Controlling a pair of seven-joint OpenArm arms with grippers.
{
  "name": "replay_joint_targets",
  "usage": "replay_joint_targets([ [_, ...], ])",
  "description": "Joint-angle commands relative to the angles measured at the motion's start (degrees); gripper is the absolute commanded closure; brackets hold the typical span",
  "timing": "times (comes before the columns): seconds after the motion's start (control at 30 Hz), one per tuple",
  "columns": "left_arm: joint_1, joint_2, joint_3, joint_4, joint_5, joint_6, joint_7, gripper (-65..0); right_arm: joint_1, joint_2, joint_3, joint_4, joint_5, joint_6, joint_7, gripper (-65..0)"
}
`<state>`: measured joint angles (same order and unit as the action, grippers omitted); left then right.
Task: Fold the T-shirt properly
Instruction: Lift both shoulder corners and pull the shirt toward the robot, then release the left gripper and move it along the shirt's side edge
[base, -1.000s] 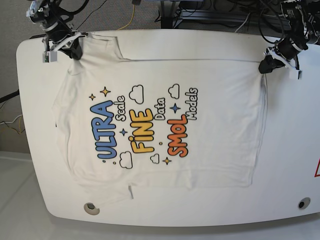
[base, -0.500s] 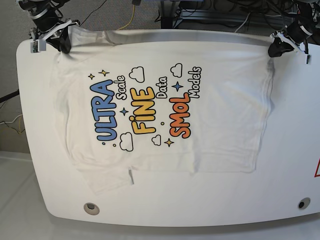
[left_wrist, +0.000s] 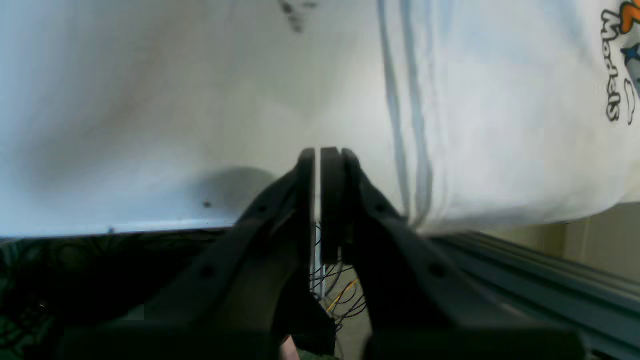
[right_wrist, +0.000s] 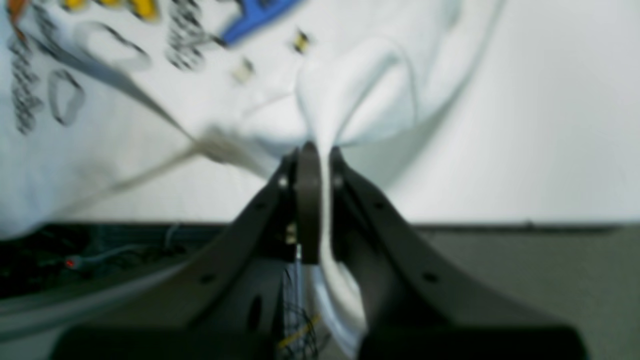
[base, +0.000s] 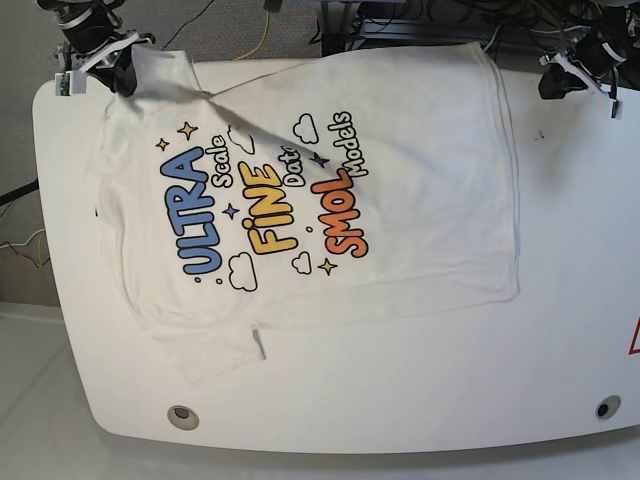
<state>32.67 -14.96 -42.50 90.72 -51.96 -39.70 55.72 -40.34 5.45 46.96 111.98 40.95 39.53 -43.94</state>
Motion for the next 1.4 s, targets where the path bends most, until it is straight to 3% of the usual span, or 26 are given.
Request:
replay_joint_targets([
  [0.0, -0.6, -1.1, -0.8, 1.2, -1.5, -0.3, -0.5, 0.0, 1.0, 0.7, 0.8, 1.1, 0.9, 0.5, 1.2, 0.0],
  [0.77, -3.6, -1.2, -0.2, 0.5, -1.6, -0.3, -2.1, 0.0, 8.7, 1.5, 1.5, 1.2, -0.1, 0.5, 0.8, 0.0],
  [1.1, -3.3, -1.1, -0.3, 0.6, -1.0, -0.3, -2.3, 0.0, 8.0, 1.7, 1.4, 1.0, -0.2, 0.5, 0.7, 0.0],
  [1.17, -3.1, -1.1, 0.1, 0.8, -0.8, -0.3, -3.3, -20.9, 7.9, 1.8, 1.2, 1.0, -0.4, 0.5, 0.8, 0.0],
  [1.23, -2.8, -1.1, 0.1, 0.9, -0.8, -0.3, -3.7, -29.6, 7.7, 1.8, 1.3, 1.0, -0.5, 0.5, 0.9, 0.0],
  [1.37, -2.5, -0.9, 0.1, 0.8, -0.8, -0.3, -3.8, -39.2, 7.8, 1.9, 1.3, 0.8, -0.6, 0.5, 0.8, 0.0],
])
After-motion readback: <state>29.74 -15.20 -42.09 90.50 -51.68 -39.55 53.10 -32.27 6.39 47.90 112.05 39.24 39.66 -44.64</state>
